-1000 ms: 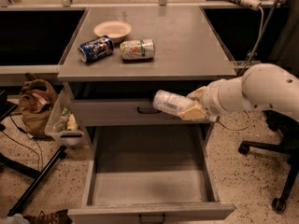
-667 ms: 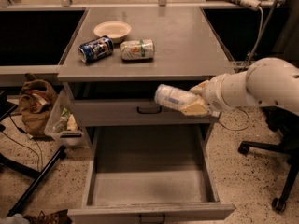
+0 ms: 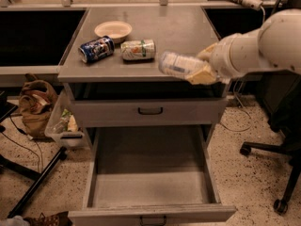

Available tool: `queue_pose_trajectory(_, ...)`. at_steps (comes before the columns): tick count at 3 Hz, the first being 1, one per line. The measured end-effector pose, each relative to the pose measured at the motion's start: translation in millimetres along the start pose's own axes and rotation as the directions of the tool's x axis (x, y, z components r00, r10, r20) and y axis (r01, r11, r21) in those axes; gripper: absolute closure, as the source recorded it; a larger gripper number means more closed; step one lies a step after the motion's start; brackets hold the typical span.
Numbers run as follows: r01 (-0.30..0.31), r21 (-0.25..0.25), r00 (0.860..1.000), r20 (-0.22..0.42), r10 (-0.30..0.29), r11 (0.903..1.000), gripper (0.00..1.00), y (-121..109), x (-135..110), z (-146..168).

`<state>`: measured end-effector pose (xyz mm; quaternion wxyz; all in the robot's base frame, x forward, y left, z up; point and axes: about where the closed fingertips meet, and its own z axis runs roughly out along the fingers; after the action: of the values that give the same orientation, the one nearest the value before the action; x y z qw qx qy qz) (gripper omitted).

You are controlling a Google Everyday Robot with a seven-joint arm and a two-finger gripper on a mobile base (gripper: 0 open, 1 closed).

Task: Pick blue plastic bottle from middle drawer and place on counter

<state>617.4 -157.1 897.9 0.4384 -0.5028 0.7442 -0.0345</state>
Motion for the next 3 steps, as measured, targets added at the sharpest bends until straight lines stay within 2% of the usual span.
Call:
queue_pose_trajectory(1,0.026,0.062,1.0,-0.008,-0.025,0.9977,1.0,-44.4,-20.0,-5.6)
queue_pose_trajectory(2,-0.003,0.122,1.0,0.002,0.003,0.9925,1.0,-90.1,-24.4,2.0)
queue_pose_trajectory(3,-0.031,0.16,0.999,0.027,0.027,0.9866,1.0,-122.2,-22.2,18.2)
